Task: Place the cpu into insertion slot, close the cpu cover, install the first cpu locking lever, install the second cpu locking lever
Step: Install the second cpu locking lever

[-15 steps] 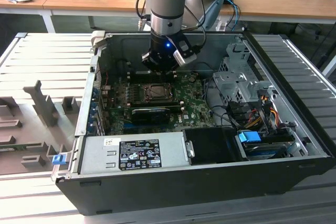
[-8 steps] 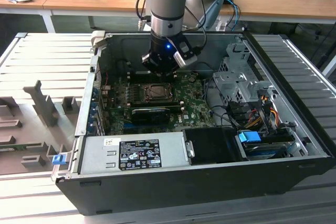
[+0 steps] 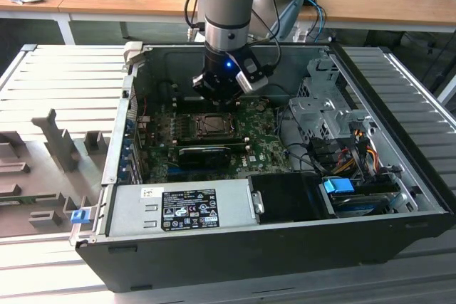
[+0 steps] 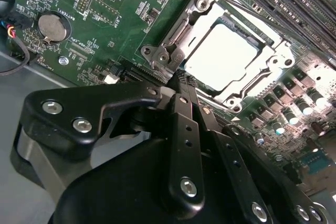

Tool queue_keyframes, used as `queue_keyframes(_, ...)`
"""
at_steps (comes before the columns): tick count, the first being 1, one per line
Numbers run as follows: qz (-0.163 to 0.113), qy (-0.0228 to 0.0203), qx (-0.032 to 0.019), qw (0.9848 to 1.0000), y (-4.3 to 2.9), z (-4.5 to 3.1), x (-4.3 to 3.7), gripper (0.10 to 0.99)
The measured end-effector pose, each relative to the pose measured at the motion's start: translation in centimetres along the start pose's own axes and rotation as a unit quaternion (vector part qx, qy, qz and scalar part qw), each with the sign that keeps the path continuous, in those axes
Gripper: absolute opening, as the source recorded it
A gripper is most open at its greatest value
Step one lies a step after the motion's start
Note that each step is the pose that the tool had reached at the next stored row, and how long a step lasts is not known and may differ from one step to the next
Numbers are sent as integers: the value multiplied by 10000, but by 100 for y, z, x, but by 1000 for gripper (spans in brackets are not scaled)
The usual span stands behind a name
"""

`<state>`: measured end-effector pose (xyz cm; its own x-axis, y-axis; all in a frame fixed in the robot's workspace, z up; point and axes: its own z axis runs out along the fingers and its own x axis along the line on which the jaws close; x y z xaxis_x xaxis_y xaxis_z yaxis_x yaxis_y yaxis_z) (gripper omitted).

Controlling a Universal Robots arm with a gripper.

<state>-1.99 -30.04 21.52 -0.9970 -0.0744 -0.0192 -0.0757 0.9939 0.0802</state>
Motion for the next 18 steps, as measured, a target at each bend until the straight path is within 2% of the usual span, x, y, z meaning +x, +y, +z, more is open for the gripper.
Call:
queue_keyframes(7,0,0,0,10000,-31,-2,2,106)
queue_keyframes(9,0,0,1,10000,-29,-53,1,106)
queue_keyframes(18,0,0,0,10000,-63,-56,3,106)
